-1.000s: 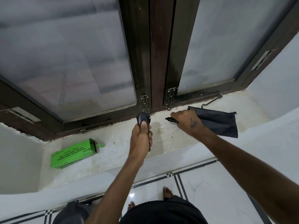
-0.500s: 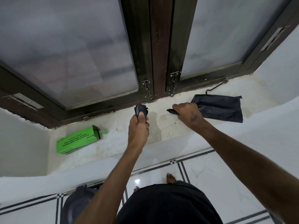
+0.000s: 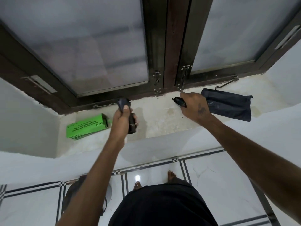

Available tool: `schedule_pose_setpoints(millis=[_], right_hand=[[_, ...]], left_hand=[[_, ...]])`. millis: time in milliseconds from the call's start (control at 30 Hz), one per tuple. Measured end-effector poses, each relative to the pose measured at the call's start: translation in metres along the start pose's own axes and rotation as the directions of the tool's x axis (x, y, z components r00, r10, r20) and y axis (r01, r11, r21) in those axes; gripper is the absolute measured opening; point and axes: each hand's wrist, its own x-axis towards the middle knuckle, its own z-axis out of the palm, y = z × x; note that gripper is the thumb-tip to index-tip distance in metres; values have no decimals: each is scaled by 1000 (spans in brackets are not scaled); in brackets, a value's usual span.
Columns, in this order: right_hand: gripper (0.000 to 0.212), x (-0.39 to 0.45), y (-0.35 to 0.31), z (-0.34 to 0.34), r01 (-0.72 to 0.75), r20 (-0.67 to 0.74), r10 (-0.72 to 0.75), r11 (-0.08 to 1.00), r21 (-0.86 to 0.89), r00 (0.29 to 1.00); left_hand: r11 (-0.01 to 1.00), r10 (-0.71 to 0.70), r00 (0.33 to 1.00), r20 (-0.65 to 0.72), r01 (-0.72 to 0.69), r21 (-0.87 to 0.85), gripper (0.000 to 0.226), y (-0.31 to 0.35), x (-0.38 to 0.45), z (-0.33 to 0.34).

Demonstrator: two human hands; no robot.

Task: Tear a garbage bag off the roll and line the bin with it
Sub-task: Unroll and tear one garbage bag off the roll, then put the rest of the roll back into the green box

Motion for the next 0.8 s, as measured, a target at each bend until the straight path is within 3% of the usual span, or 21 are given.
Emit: schedule_pose_setpoints(millis=[67, 233, 367, 467, 533, 600, 700, 800], right_hand=[[22, 3, -9, -8, -40, 41, 40, 999, 1, 998], [53, 4, -39, -36, -86, -2, 87, 987, 139, 996], [49, 9, -66, -37, -117, -19, 125, 967, 227, 992], [27, 11, -88, -34, -139, -49, 169, 917, 375, 984], [13, 6, -107, -35, -131, -31, 182, 804, 580, 983], [12, -3, -131, -38, -214, 169, 132, 612, 761, 977], [37, -15, -167, -32, -414, 466, -60, 369, 832, 883], [39, -19, -185, -22, -473, 485, -42, 168, 865, 873]], left_hand=[[989, -95, 994, 61, 101, -110, 23, -3, -3, 9], [984, -160, 986, 39, 162, -74, 23, -4, -4, -1], [992, -125, 991, -55, 123, -32, 18, 2, -10, -16], [988, -87, 994, -69, 77, -131, 10, 1, -12, -36], [967, -99, 993, -64, 81, -242, 10, 1, -10, -48], [942, -106, 992, -66, 79, -326, 14, 1, -9, -59], [942, -49, 997, -65, 25, -334, 19, 2, -10, -68], [957, -10, 1000, -16, 5, -290, 19, 4, -11, -78]])
